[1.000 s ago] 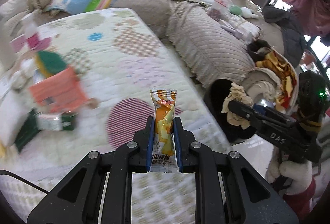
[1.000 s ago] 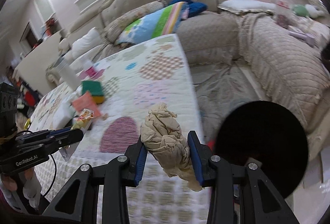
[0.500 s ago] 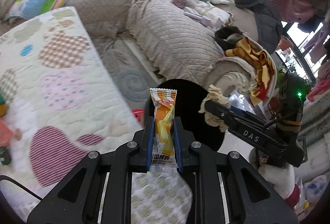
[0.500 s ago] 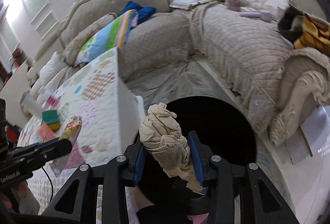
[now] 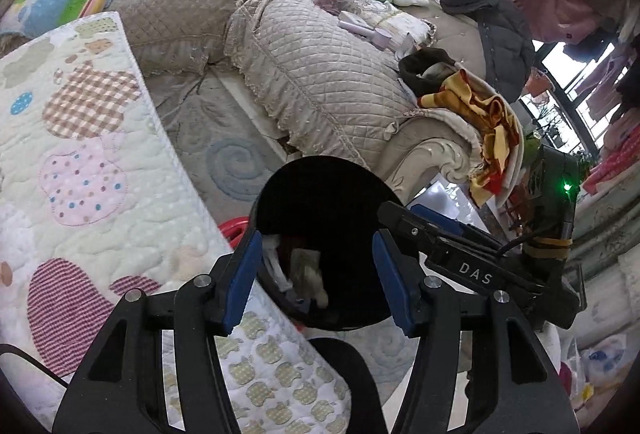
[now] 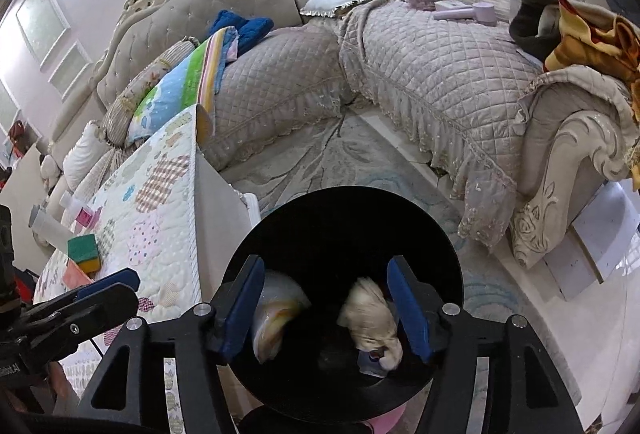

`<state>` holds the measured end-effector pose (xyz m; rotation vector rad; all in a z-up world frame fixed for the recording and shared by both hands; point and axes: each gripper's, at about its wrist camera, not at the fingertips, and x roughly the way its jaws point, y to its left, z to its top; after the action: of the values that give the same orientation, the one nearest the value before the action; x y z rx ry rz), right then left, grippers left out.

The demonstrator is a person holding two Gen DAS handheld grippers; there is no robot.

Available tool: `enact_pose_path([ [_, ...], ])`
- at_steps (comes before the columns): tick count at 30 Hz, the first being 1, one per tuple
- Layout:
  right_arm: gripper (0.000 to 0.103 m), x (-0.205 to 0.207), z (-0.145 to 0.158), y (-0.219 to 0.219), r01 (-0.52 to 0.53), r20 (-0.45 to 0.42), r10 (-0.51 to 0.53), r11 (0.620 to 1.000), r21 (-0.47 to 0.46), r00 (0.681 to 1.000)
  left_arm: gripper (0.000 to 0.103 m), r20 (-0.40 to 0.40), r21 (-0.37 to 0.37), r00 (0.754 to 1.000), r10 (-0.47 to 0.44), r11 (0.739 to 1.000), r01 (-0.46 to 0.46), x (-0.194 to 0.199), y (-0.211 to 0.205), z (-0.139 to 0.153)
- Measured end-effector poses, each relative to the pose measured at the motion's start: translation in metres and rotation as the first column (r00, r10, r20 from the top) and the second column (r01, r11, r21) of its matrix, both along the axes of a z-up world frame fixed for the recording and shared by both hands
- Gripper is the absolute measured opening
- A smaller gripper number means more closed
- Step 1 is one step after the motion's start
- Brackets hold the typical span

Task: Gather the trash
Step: 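Withdraw both open tools from the bin back toward the table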

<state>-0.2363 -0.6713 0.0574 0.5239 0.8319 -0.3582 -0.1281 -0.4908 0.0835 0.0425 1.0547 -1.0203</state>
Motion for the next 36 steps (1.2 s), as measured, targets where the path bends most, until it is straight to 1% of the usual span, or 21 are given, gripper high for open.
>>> enact_pose_path([
  [7, 0.062, 0.011, -0.005, 0.019, -0.057, -0.013, 0.057, 0.998, 0.003, 0.998, 0.056, 0.081, 0.067, 0.994, 0.072, 0.995, -0.077, 0.0, 0.023, -0.002],
  [11, 0.062, 0.02, -0.006, 0.034, -0.091, -0.023, 0.091, 0.996, -0.001, 0.996, 0.056, 0.122, 0.1, 0.986, 0.113, 0.987, -0.126, 0.004, 0.046, -0.005],
  [16, 0.062, 0.03, -0.004, 0.057, -0.139, -0.021, 0.138, 0.99, -0.006, 0.99, 0.056, 0.138, 0.127, 0.975, 0.173, 0.973, -0.191, 0.011, 0.079, -0.01],
  [21, 0.062, 0.048, -0.007, 0.09, -0.214, -0.032, 0.213, 0.977, -0.004, 0.976, 0.056, 0.158, 0.152, 0.958, 0.24, 0.953, -0.264, 0.016, 0.12, -0.013],
  [24, 0.062, 0.059, -0.01, 0.114, -0.267, -0.039, 0.267, 0.964, 0.003, 0.963, 0.056, 0.166, 0.162, 0.946, 0.279, 0.938, -0.305, 0.02, 0.147, -0.013],
  [28, 0.062, 0.076, -0.014, 0.149, -0.345, -0.045, 0.345, 0.939, 0.011, 0.937, 0.056, 0.176, 0.165, 0.927, 0.332, 0.918, -0.36, 0.025, 0.184, -0.01],
  [31, 0.062, 0.089, -0.016, 0.18, -0.412, -0.057, 0.411, 0.911, 0.009, 0.91, 0.056, 0.176, 0.162, 0.909, 0.379, 0.899, -0.406, 0.03, 0.215, -0.009],
  [36, 0.062, 0.107, -0.019, 0.22, -0.491, -0.069, 0.49, 0.871, 0.01, 0.869, 0.056, 0.172, 0.181, 0.872, 0.458, 0.856, -0.485, 0.037, 0.269, -0.012],
])
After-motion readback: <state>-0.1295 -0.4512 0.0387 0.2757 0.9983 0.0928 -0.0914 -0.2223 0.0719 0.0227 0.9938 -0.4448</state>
